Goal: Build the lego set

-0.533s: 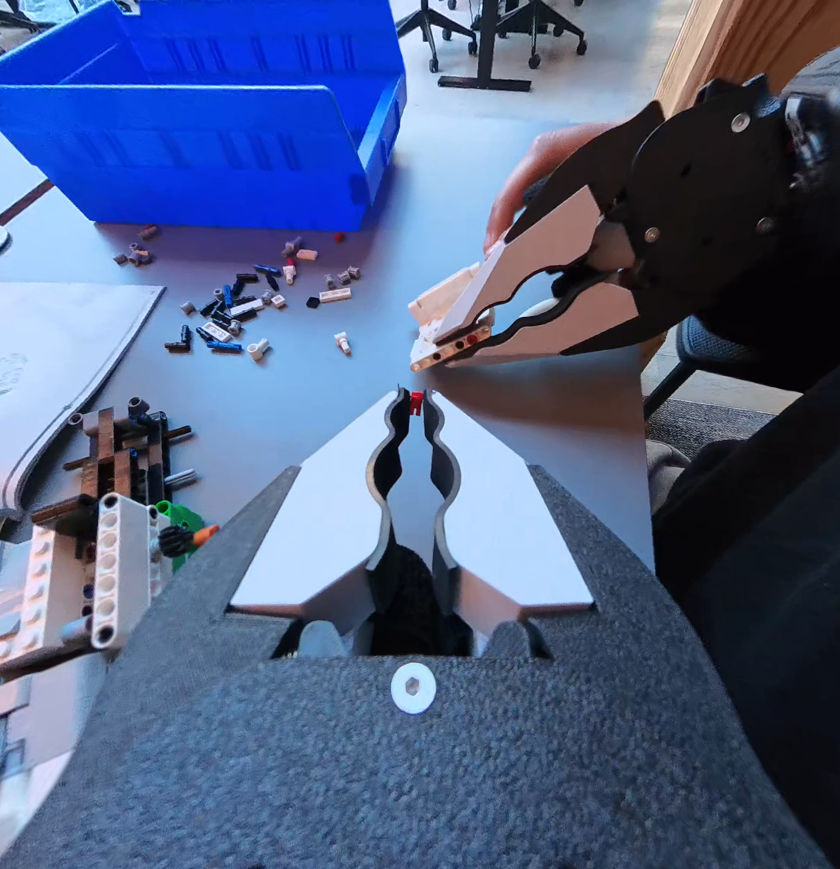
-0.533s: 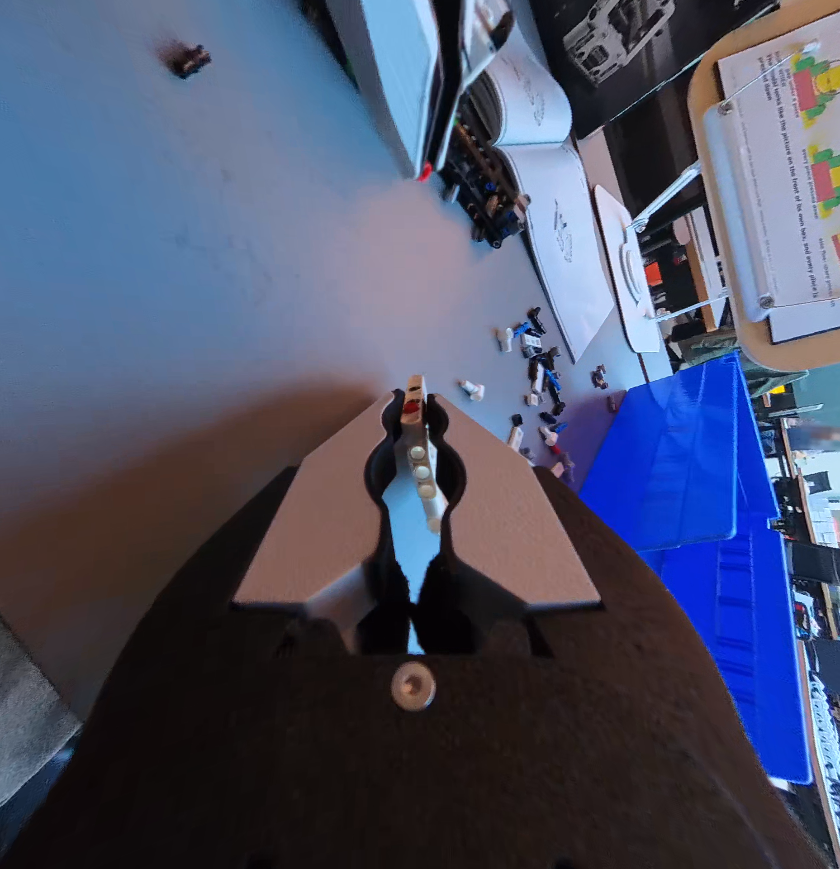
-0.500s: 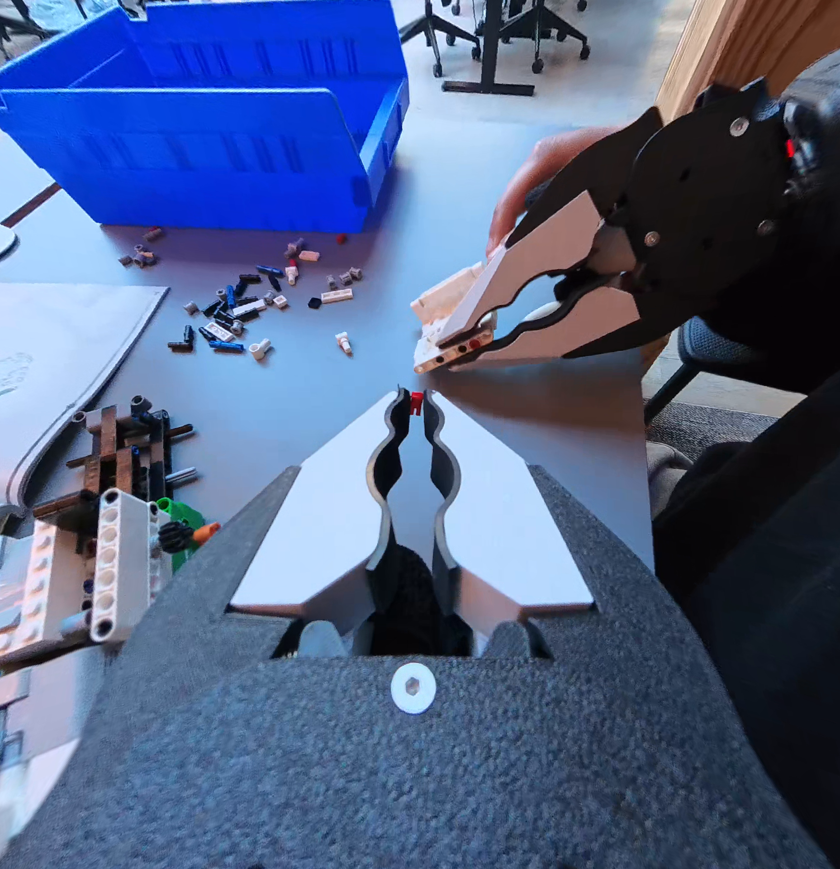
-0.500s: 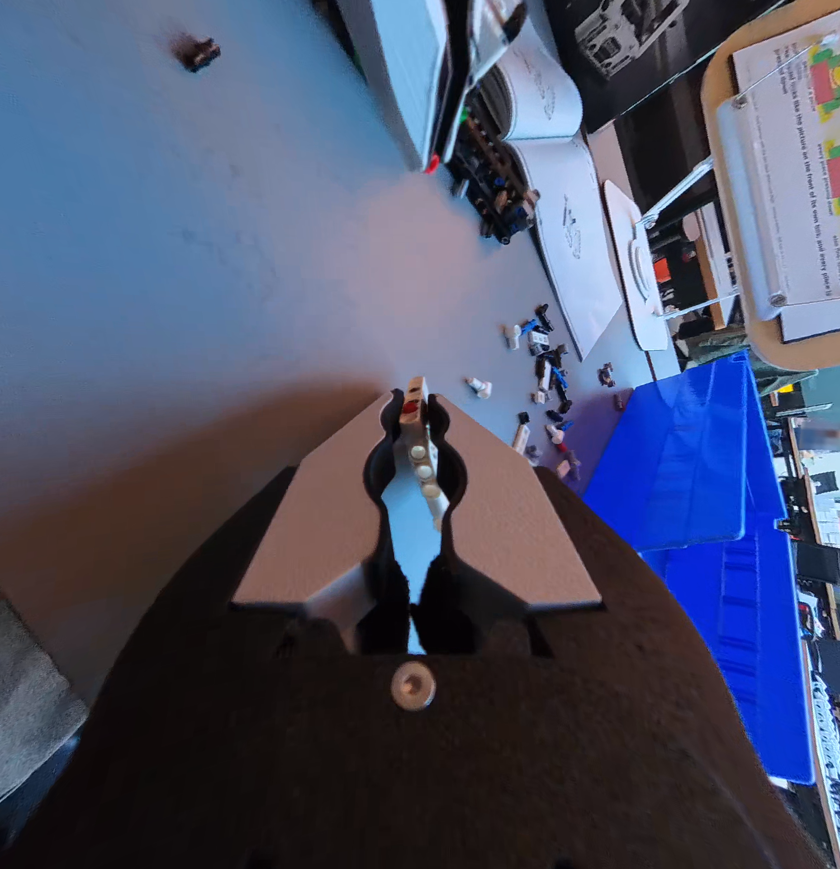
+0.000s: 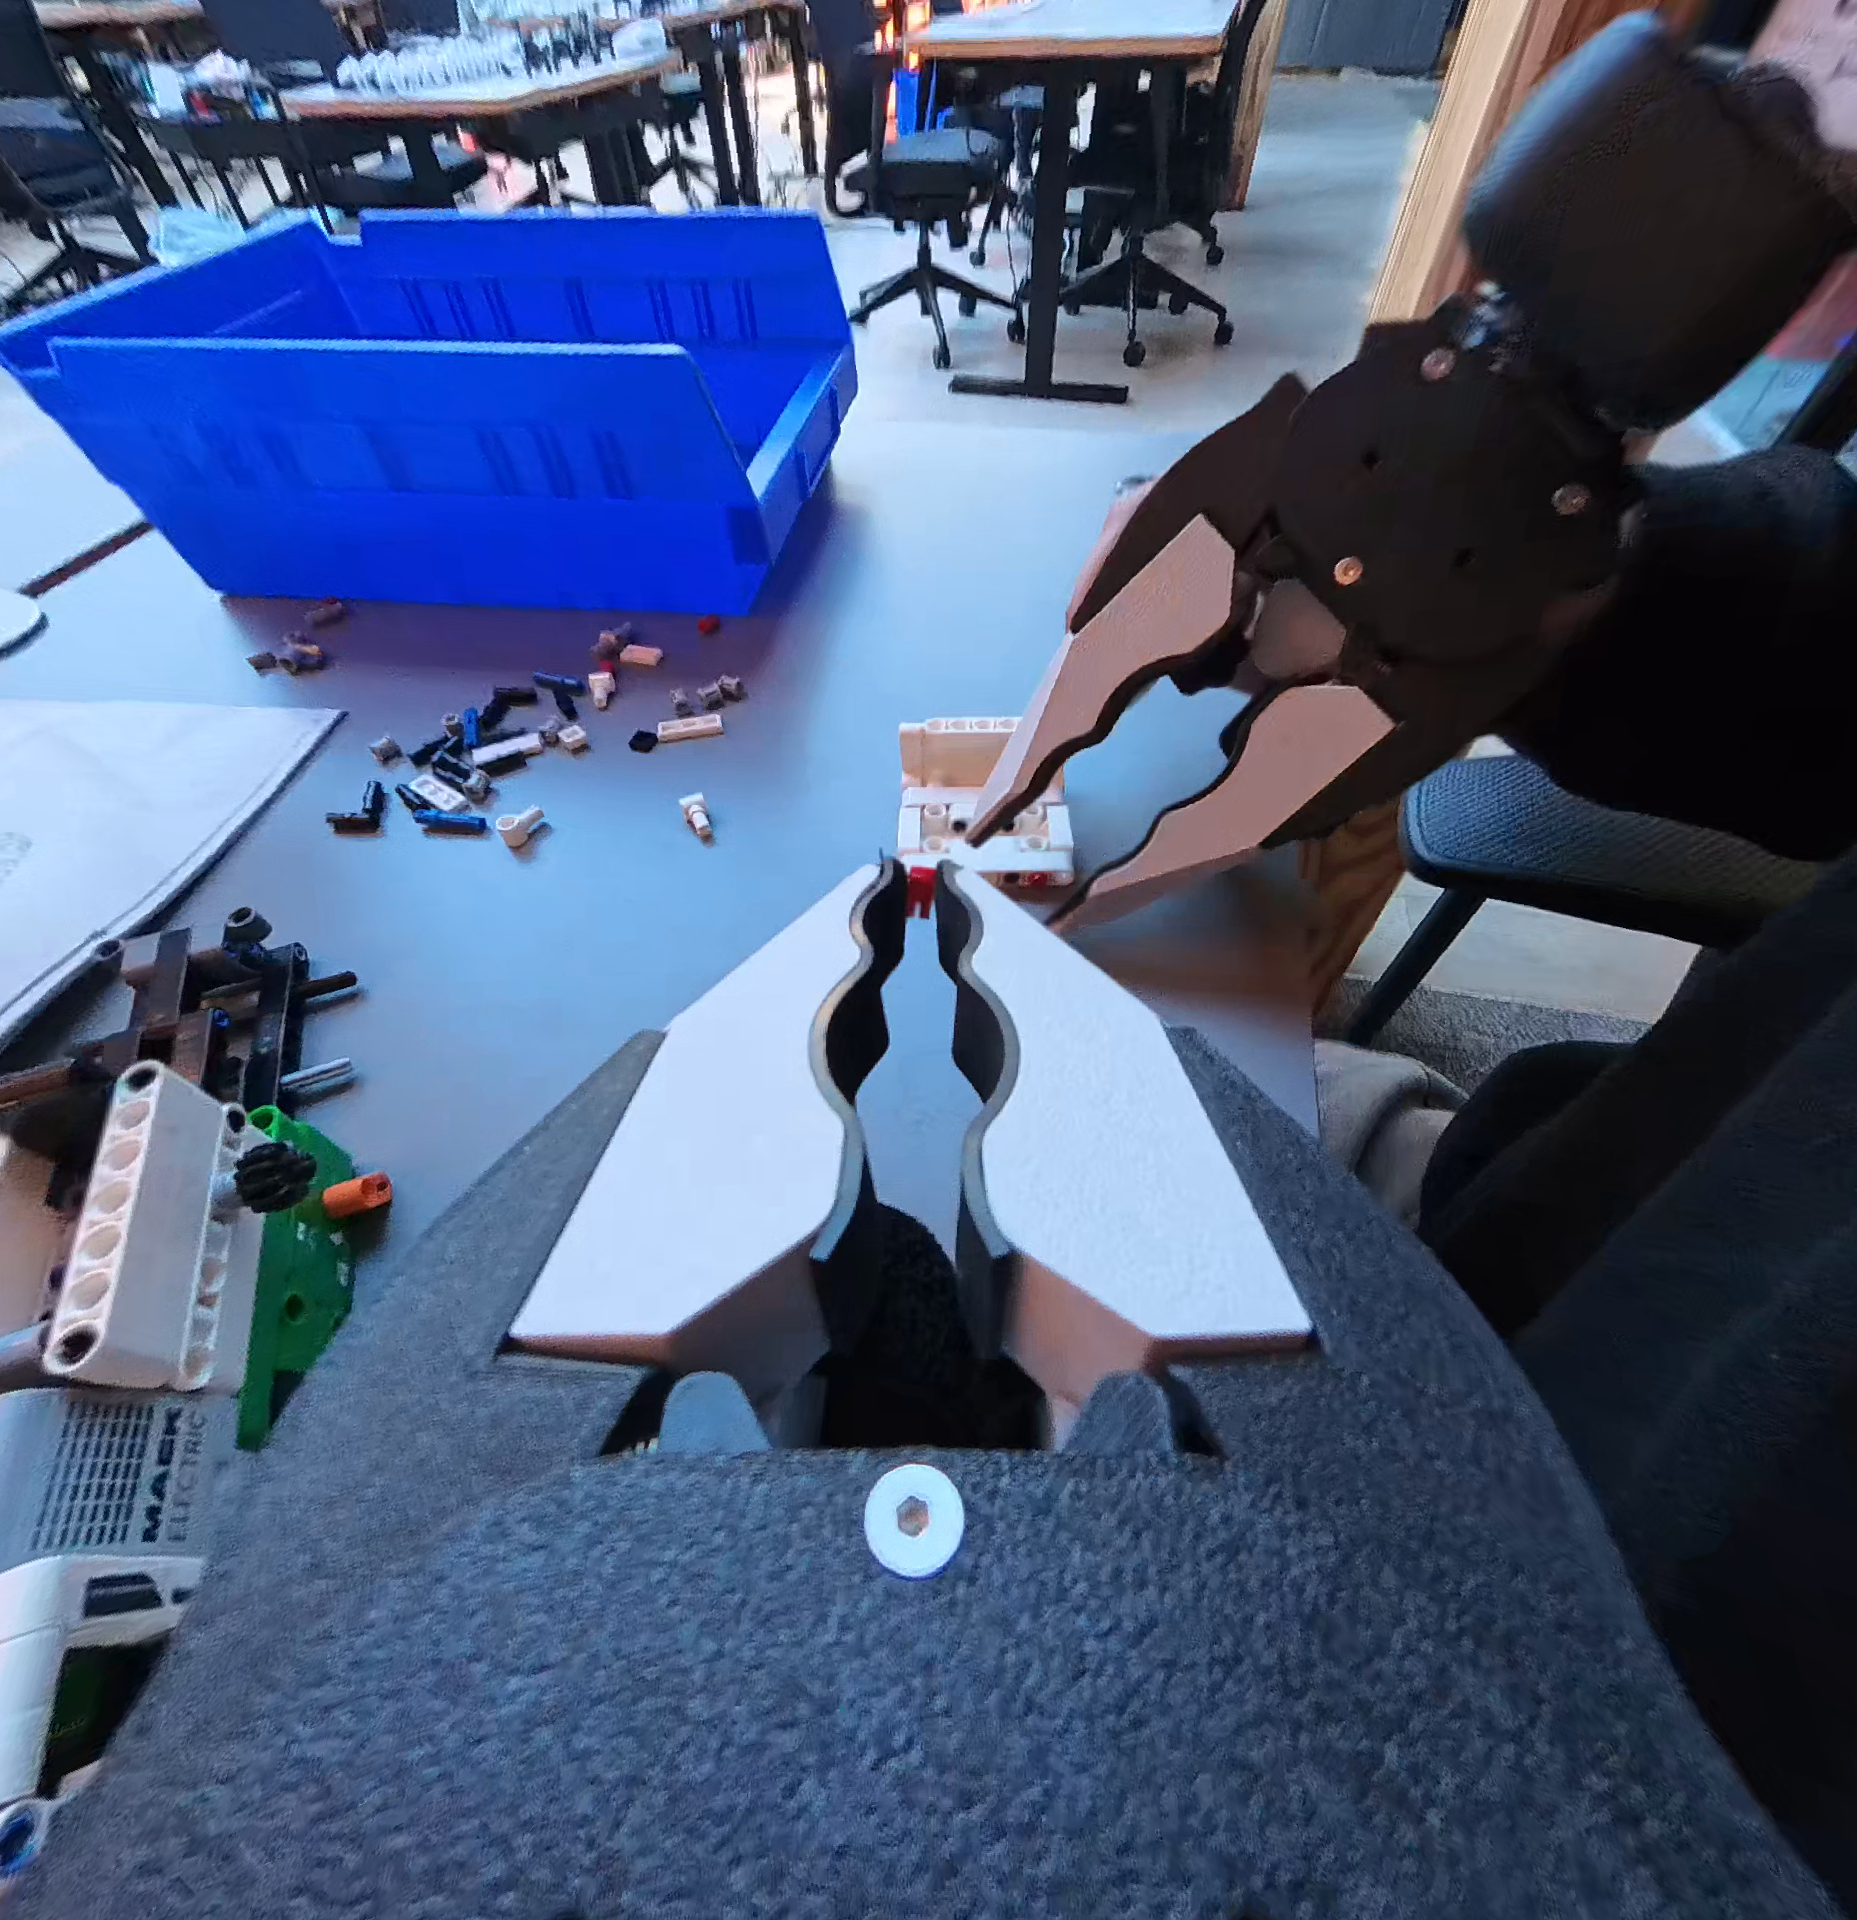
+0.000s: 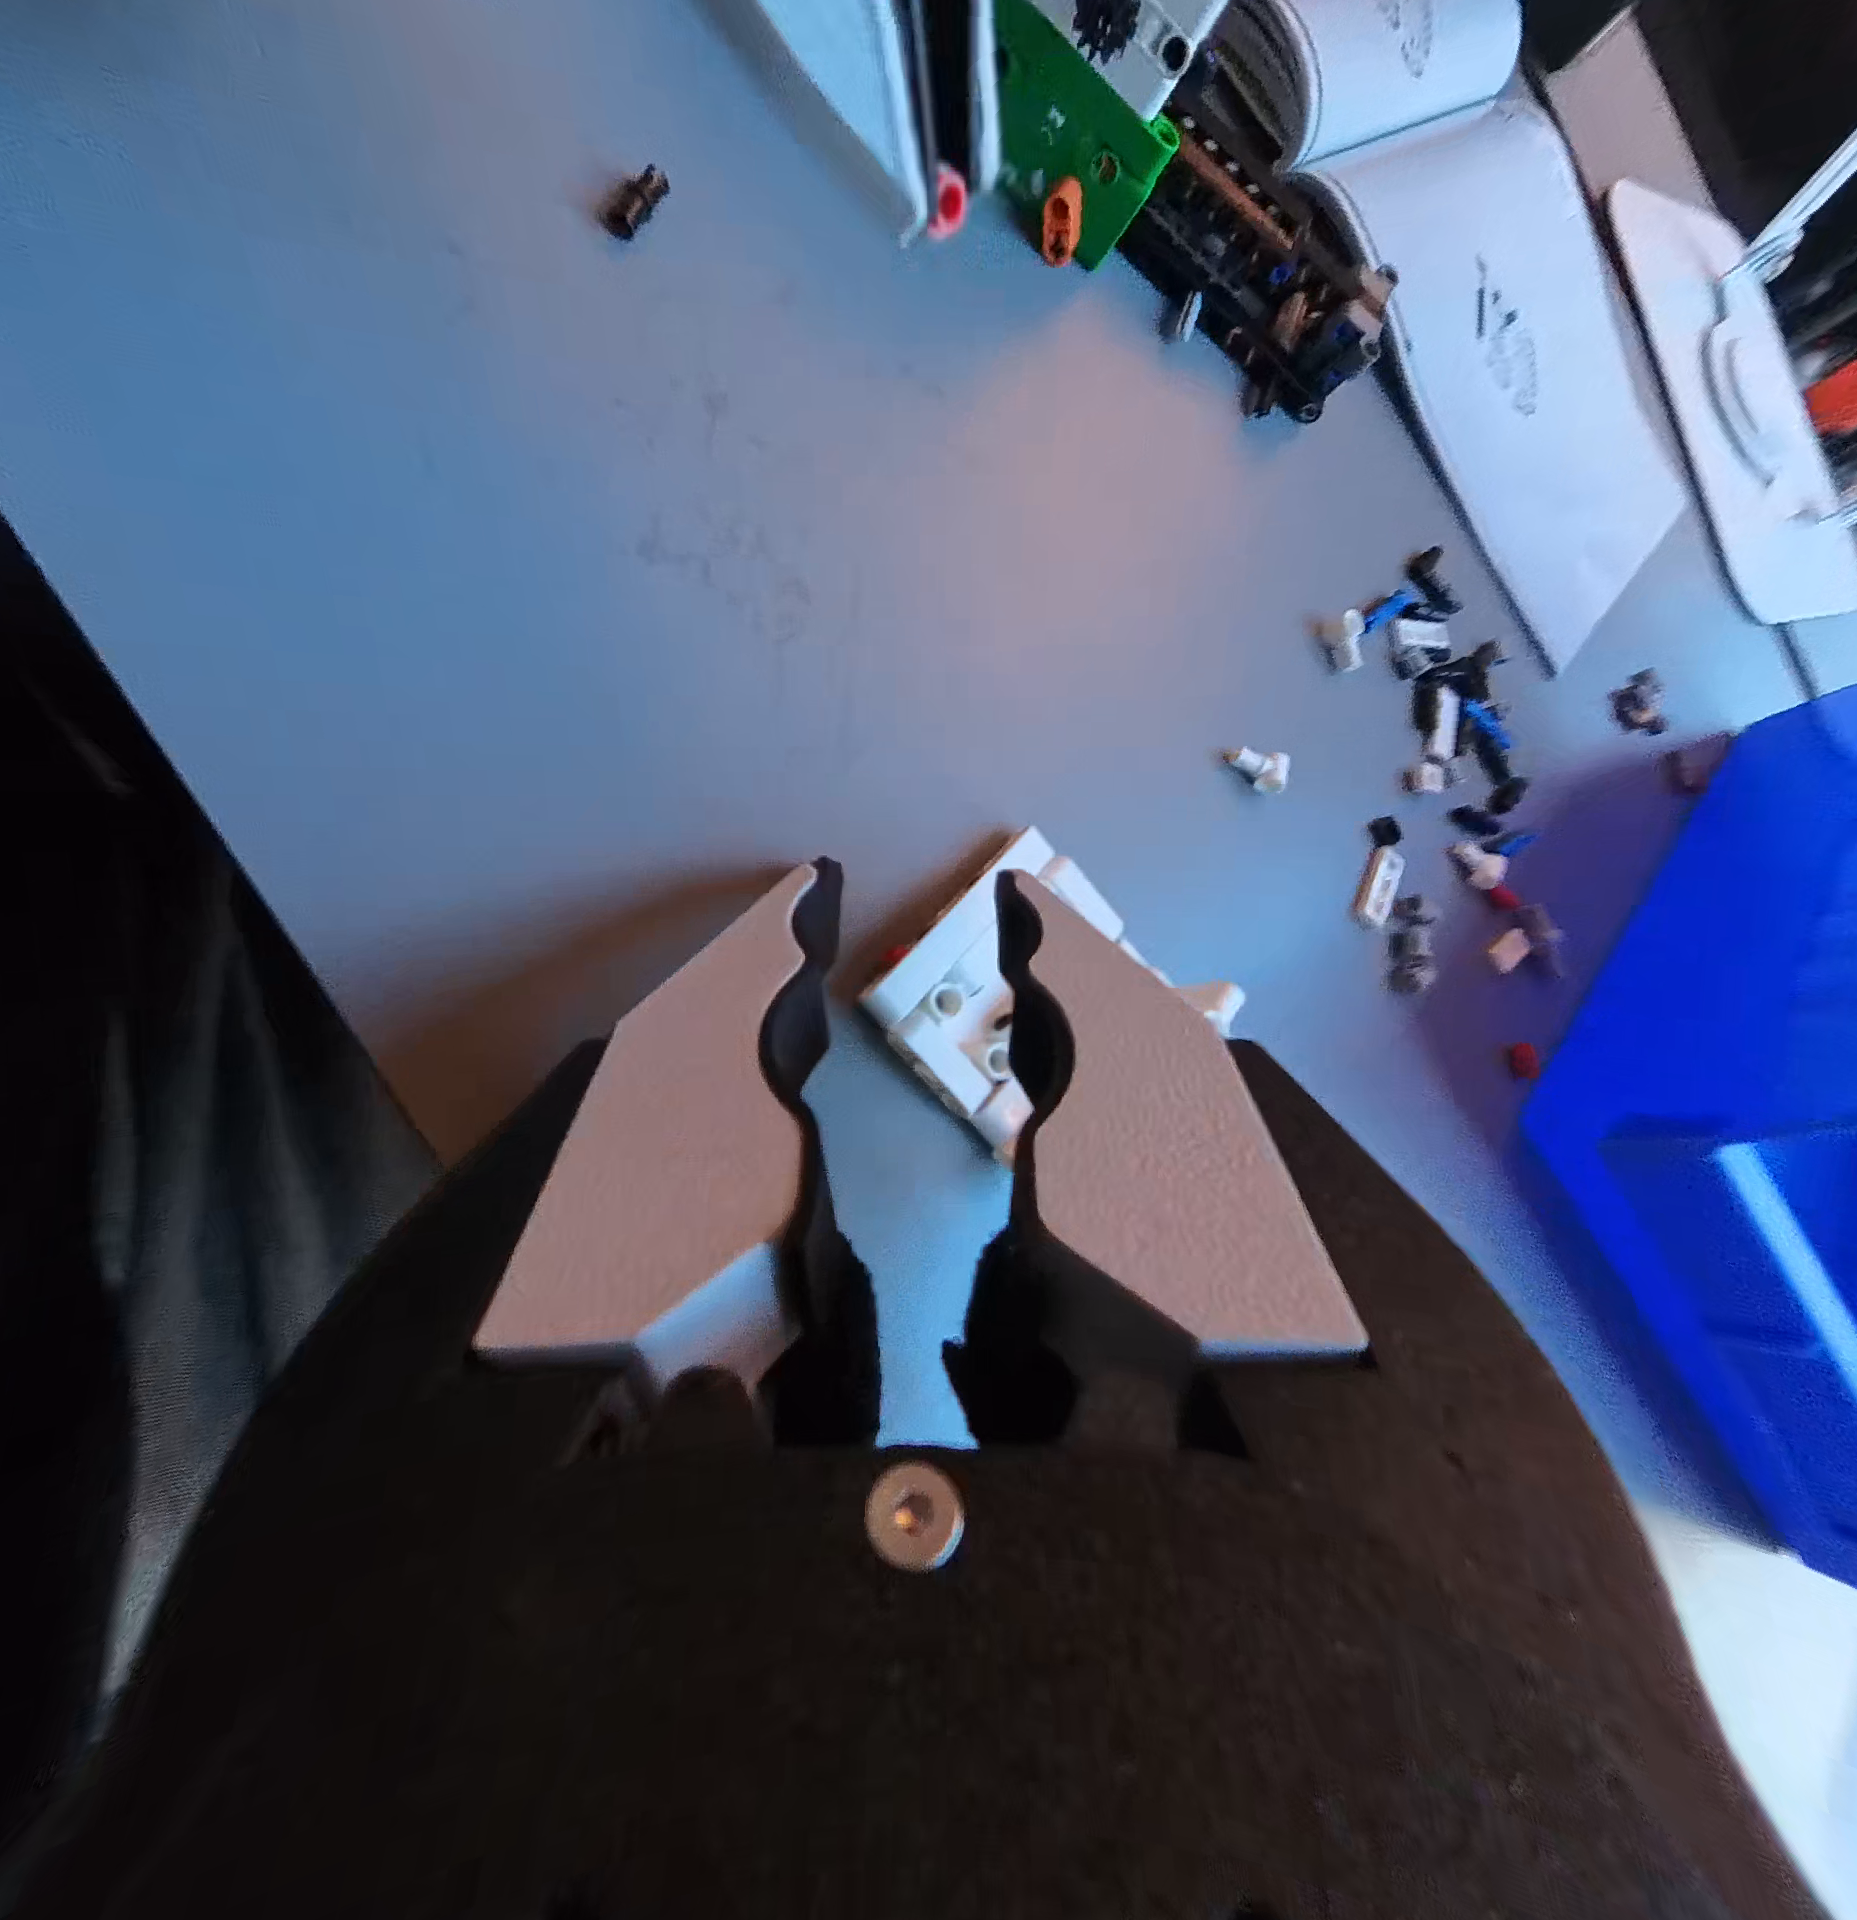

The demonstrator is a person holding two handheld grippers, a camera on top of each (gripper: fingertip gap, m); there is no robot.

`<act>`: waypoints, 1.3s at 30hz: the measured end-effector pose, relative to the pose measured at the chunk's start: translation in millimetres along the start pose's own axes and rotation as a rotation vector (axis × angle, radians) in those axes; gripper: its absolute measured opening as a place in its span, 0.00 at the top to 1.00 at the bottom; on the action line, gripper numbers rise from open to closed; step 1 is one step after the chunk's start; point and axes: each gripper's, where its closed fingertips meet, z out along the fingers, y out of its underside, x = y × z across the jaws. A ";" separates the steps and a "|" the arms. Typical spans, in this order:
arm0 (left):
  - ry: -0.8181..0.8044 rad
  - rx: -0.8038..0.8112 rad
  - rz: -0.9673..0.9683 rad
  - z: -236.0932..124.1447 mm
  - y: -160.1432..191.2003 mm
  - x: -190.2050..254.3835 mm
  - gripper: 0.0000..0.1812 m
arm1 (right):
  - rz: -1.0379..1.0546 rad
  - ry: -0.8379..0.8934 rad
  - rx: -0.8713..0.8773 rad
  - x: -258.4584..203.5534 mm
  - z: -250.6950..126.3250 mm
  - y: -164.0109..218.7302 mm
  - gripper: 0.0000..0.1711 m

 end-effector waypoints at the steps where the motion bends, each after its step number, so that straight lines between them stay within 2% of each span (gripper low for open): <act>1: 0.002 0.025 0.005 -1.8 -3.4 0.7 0.98 | 0.032 -0.021 0.008 -1.9 -0.9 -0.3 0.81; 3: 0.017 0.096 0.015 -6.6 -13.7 3.9 0.98 | 0.137 -0.098 0.088 -9.2 -5.8 -14.1 0.81; 5: 0.053 0.210 0.033 -15.0 -30.5 11.5 0.98 | 0.328 -0.235 0.243 -17.7 -15.2 -45.1 0.82; 7: 0.101 0.338 0.037 -27.4 -49.3 20.6 0.98 | 0.600 -0.474 0.459 -22.5 -33.8 -84.1 0.80; 9: 0.167 0.457 0.023 -42.0 -66.1 29.5 0.98 | 0.855 -0.798 0.713 -19.0 -66.1 -119.3 0.77; 11: 0.227 0.545 0.019 -55.0 -77.6 37.3 0.98 | 1.003 -0.990 0.879 -9.7 -86.5 -135.7 0.77; 15: 0.278 0.634 0.031 -69.9 -87.4 45.2 0.98 | 1.133 -1.288 0.988 -11.1 -105.2 -154.0 0.78; 19: 0.295 0.646 0.061 -73.9 -86.4 50.1 0.98 | 1.185 -1.434 0.996 -16.4 -106.8 -160.7 0.84; 24: 0.299 0.631 0.096 -71.0 -83.2 54.6 0.98 | 1.199 -1.555 0.998 -23.5 -108.7 -168.3 0.89; 29: 0.272 0.598 0.135 -67.2 -78.8 53.8 0.98 | 1.203 -1.548 0.995 -23.2 -105.5 -168.0 0.94; 33: 0.208 0.520 0.215 -62.9 -70.0 48.8 0.98 | 1.196 -1.447 0.938 -23.1 -96.1 -162.6 0.94; 39: 0.014 0.282 0.455 -52.8 -48.5 35.5 0.98 | 1.120 -1.168 0.770 -22.3 -73.3 -148.2 0.95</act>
